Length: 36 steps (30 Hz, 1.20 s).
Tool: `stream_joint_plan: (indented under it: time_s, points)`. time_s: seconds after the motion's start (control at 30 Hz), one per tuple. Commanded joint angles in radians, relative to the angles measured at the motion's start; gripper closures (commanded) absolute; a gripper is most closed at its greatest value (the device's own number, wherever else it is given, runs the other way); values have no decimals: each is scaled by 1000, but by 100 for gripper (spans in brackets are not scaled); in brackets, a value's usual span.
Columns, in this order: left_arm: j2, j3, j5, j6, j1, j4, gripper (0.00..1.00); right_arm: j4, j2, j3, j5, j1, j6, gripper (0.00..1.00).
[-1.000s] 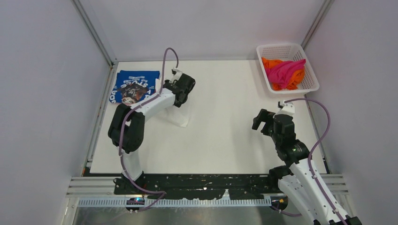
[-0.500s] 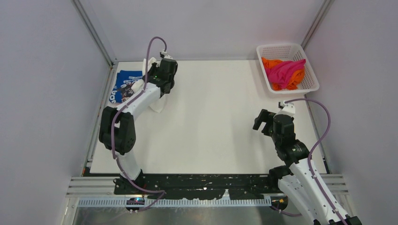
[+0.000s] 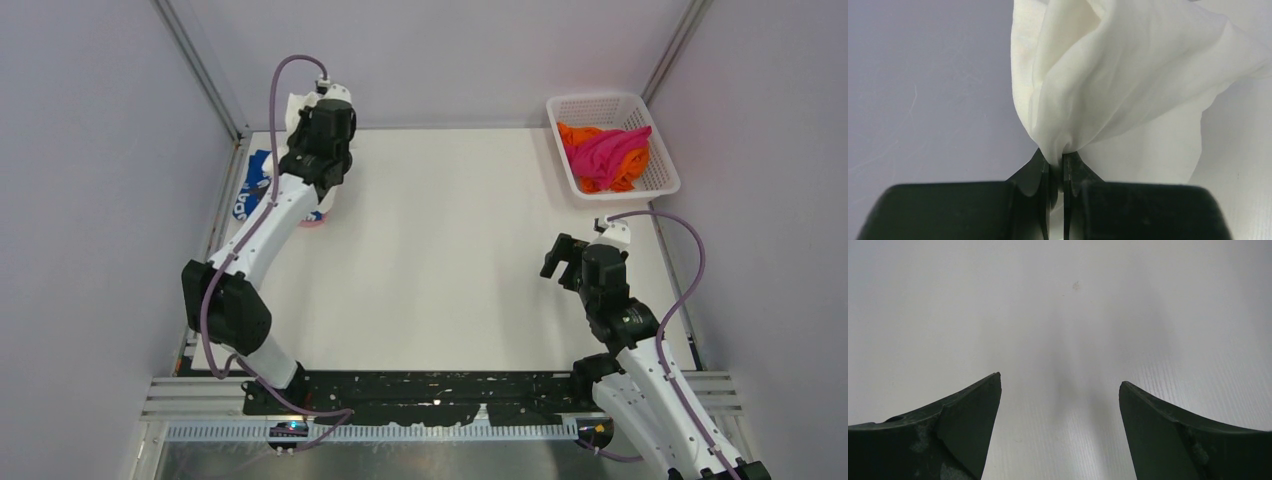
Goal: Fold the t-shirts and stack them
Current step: Put the neatly folded tshirt into the corner of the board with the left arm
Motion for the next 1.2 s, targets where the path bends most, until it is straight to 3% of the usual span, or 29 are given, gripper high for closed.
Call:
stream_joint_plan:
  time_s: [0.0, 0.33, 0.6, 0.77, 0.97, 1.0, 1.1, 1.17]
  points:
    - [-51, 54, 23, -44, 9, -32, 100, 15, 4, 1, 34, -4, 10, 5]
    - [82, 87, 137, -150, 143, -92, 100, 6, 16, 5, 58, -4, 14, 4]
    - [310, 234, 187, -200, 275, -147, 100, 2, 29, 10, 86, -4, 16, 5]
    - [449, 395, 228, -299, 362, -295, 100, -1, 45, 14, 108, -4, 18, 5]
    - [538, 486, 292, -372, 445, -372, 100, -1, 63, 16, 119, -4, 18, 5]
    - [546, 498, 304, -388, 455, -391, 92, -1, 66, 16, 121, -4, 18, 5]
    - [552, 532, 326, -434, 479, -432, 7, -1, 72, 17, 124, -5, 18, 5]
    - [543, 562, 335, -462, 489, -461, 1, -2, 72, 18, 124, -4, 19, 5]
